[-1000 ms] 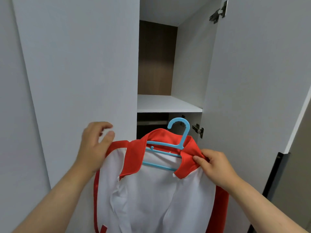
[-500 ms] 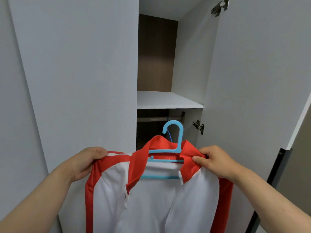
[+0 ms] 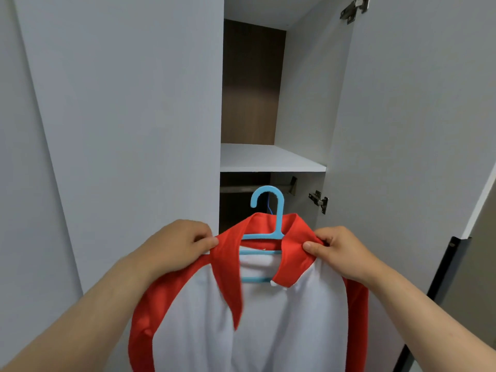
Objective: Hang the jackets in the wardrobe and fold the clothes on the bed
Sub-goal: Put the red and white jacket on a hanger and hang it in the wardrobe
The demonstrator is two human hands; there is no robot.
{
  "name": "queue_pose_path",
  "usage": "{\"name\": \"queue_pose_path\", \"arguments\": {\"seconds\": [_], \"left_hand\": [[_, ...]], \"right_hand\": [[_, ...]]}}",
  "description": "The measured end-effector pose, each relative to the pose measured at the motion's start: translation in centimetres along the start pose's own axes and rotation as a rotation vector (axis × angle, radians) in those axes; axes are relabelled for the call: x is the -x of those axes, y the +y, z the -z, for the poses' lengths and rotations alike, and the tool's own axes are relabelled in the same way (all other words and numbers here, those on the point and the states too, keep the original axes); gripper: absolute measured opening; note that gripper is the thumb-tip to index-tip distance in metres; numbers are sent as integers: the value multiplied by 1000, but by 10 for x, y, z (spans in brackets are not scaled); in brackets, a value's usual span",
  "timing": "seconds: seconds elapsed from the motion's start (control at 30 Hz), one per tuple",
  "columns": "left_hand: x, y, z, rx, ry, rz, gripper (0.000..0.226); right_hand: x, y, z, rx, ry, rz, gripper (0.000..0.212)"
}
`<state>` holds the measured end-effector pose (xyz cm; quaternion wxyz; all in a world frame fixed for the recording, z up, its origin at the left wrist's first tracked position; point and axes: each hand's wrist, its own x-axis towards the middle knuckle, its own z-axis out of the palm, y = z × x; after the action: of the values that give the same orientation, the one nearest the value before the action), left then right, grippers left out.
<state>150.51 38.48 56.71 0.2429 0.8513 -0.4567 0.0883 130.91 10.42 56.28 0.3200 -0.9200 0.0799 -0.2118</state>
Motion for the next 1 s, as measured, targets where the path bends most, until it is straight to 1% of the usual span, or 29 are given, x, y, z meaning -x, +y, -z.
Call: {"name": "queue_pose_path", "arguments": {"seconds": [0.03, 0.1, 0.17, 0.27, 0.4, 0.5, 0.63, 0.67, 0.7, 0.73, 0.77, 0.8, 0.83, 0.87, 0.9, 1.0], "left_hand": [[-1, 3, -8, -57, -5, -12, 28], [-1, 5, -21, -108, 61, -37, 28], [1, 5, -30, -109, 130, -83, 29], [-2, 11, -37, -92, 168, -137, 39], [-8, 22, -42, -66, 279, -164, 42], [-15, 31, -51, 85, 316, -111, 38], [-23, 58, -66, 285, 310, 29, 35], [-25, 60, -70, 329, 295, 40, 35], [-26, 60, -73, 366, 243, 18, 35], [-27, 58, -76, 397, 140, -39, 36], [-26, 56, -79, 414, 0, -112, 37], [-26, 54, -82, 403, -141, -183, 35], [-25, 53, -87, 356, -243, -241, 29], [-25, 54, -94, 296, -283, -286, 24], [-26, 56, -101, 246, -274, -320, 22], [-31, 71, -117, 201, -155, -405, 32]], "right_hand": [[-1, -1, -1, 11, 26, -5, 28], [0, 0, 1, 2, 92, -27, 30], [1, -5, 1, 42, 125, -29, 33], [1, -15, -9, 115, 137, 15, 30], [3, -15, -21, 106, 225, 20, 32], [9, -10, -25, 115, 244, -35, 35], [18, -6, -35, 170, 308, -80, 41], [22, -5, -35, 171, 325, -92, 42], [26, -4, -34, 181, 337, -106, 42], [32, -2, -33, 203, 346, -126, 43], [39, 0, -32, 227, 354, -153, 43], [47, 1, -31, 244, 359, -183, 43], [55, 2, -31, 251, 361, -211, 43], [64, 4, -30, 247, 360, -231, 41], [73, 4, -28, 234, 355, -247, 40], [102, 2, -11, 261, 322, -285, 40]]}}
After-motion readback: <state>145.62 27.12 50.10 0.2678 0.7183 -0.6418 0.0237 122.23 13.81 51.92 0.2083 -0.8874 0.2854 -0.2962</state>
